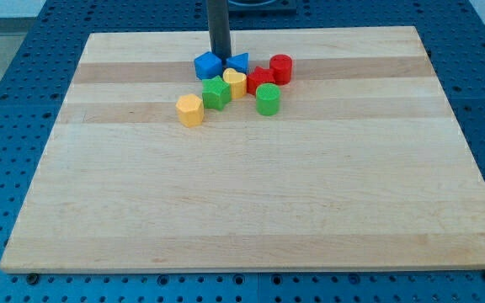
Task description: Push the heart to the top of the green circle
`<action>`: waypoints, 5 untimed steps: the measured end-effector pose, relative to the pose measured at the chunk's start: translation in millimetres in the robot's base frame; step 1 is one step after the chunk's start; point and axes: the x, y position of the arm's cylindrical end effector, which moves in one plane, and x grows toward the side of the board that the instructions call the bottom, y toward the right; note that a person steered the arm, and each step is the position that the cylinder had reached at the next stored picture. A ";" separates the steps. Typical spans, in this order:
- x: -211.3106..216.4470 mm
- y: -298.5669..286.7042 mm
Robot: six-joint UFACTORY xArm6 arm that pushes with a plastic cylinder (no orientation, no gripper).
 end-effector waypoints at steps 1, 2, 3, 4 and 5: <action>0.3 -2.5; 0.3 -7.8; 0.3 -10.3; -10.8 -10.3; -25.7 -14.9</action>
